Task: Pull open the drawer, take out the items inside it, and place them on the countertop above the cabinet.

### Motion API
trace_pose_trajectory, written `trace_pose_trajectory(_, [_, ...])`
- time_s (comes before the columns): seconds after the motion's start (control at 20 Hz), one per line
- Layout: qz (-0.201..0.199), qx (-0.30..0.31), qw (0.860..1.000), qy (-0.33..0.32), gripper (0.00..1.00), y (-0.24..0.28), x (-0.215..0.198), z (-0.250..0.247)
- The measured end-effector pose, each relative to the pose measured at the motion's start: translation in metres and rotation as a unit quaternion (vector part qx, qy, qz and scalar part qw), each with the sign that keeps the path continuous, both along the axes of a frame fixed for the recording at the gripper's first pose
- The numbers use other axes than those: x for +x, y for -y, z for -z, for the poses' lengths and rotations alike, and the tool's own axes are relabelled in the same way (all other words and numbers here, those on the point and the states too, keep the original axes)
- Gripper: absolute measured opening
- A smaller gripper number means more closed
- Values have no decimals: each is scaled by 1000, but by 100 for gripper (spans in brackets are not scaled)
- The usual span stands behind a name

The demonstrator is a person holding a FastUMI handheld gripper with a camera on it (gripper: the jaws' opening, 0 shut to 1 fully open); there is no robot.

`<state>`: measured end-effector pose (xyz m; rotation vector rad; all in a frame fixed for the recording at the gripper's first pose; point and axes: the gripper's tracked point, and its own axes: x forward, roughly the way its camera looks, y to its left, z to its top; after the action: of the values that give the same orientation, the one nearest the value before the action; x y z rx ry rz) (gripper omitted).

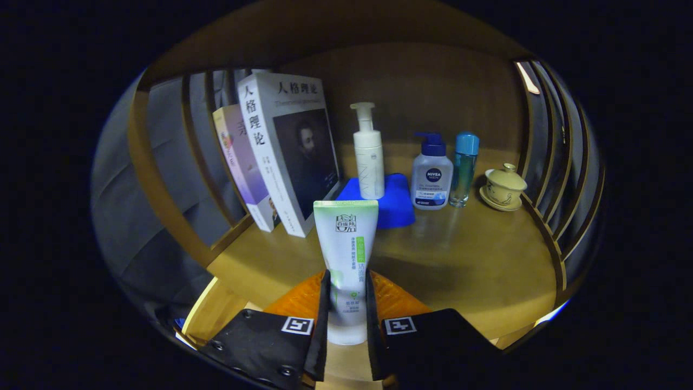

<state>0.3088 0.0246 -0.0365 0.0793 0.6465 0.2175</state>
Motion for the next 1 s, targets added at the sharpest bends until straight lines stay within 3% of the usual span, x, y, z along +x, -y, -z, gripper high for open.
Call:
trace_pose_trajectory(0.35, [47, -21, 998, 17, 39, 15, 22, 5])
trace_pose_trajectory(0.6, [41, -52, 993, 95, 99, 13, 11, -33])
trace_pose_trajectory(0.75, [42, -87, 985, 145, 99, 14, -16, -57])
trace_pose_trajectory(1.0, [45, -86, 973, 207, 100, 10, -76, -76])
